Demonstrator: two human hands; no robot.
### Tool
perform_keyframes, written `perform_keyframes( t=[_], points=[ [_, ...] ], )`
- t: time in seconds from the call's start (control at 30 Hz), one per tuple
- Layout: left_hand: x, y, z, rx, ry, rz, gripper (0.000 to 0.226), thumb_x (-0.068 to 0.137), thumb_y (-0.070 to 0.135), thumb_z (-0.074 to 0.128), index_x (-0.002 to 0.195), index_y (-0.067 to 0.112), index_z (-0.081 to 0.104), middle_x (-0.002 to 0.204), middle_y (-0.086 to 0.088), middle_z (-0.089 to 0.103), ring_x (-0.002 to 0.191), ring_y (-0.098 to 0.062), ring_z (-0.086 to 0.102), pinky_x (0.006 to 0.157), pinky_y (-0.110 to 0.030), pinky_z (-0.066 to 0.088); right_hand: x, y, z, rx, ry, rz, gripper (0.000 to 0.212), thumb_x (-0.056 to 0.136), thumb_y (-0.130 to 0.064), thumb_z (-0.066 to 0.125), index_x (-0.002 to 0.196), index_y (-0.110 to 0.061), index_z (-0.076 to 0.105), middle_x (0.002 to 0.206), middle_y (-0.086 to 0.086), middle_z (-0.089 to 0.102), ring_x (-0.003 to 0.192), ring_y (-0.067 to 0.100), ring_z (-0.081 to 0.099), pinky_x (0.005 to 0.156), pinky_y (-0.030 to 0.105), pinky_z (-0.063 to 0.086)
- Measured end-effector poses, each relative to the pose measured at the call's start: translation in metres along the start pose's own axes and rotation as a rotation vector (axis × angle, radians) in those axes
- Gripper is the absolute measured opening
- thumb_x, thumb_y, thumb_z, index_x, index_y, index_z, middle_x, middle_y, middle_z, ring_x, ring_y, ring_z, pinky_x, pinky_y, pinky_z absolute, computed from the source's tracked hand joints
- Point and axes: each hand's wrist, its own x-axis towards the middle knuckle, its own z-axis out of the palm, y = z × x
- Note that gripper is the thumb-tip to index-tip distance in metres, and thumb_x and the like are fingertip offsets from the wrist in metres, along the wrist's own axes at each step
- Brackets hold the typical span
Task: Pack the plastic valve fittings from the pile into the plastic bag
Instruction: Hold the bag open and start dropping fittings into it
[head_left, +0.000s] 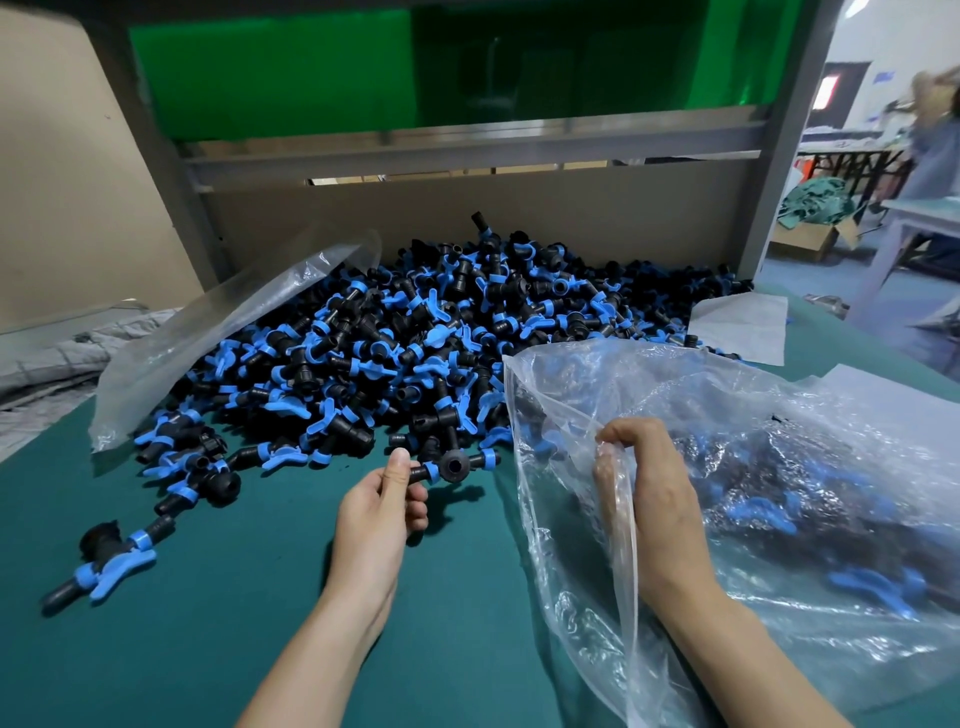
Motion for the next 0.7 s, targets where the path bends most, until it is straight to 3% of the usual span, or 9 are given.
perform_keyframes(
  t=[0.1,0.23,0.33,0.57,0.7],
  points=[
    [0.000,0.003,0.001,-0.105,-0.011,-0.041,0.033,0.100,0.036,0.050,0.093,0.007,0.064,0.060,0.005,0.055,0.053,-0.007,0.048,0.054,-0.021,0.045,-0.001,0.002,0.000,0.002,-0.005,0.005,0.027,0.092,-0.010,0.059,0.106,-0.029,0.047,0.099,-0.005,0.054,0.087,0.015,0.052,0.074,0.032,0.041],
    [0.004,0.013,-0.003,-0.574,-0.095,-0.230,0.020,0.103,0.014,0.045,0.091,0.007,0.059,0.065,-0.001,0.051,0.053,-0.007,0.044,0.047,-0.019,0.041,-0.001,0.001,0.000,0.013,-0.013,0.019,0.026,0.089,-0.015,0.056,0.105,-0.034,0.046,0.099,-0.006,0.054,0.088,0.008,0.047,0.076,0.028,0.038],
    [0.007,0.016,-0.007,-0.734,-0.155,-0.313,0.018,0.098,0.008,0.050,0.082,0.010,0.055,0.066,0.001,0.047,0.053,-0.007,0.041,0.047,-0.018,0.041,0.000,0.001,0.000,0.025,-0.010,0.019,0.032,0.087,-0.017,0.055,0.104,-0.040,0.042,0.098,-0.007,0.054,0.088,0.008,0.047,0.076,0.029,0.039],
    [0.005,0.015,-0.007,-0.704,-0.159,-0.259,0.012,0.097,0.010,0.050,0.087,0.009,0.058,0.067,-0.002,0.052,0.054,-0.009,0.043,0.047,-0.020,0.041,0.000,0.000,0.001,0.028,-0.003,0.012,0.029,0.088,-0.017,0.053,0.104,-0.039,0.043,0.098,-0.008,0.053,0.088,0.009,0.049,0.077,0.031,0.041],
    [0.000,0.015,-0.002,-0.555,-0.144,-0.165,0.023,0.100,0.029,0.050,0.093,0.008,0.058,0.065,-0.002,0.051,0.053,-0.010,0.045,0.048,-0.021,0.043,0.000,0.000,0.000,0.026,-0.009,0.009,0.031,0.090,-0.019,0.053,0.104,-0.044,0.040,0.098,-0.007,0.054,0.089,0.014,0.052,0.077,0.032,0.041]
  ],
)
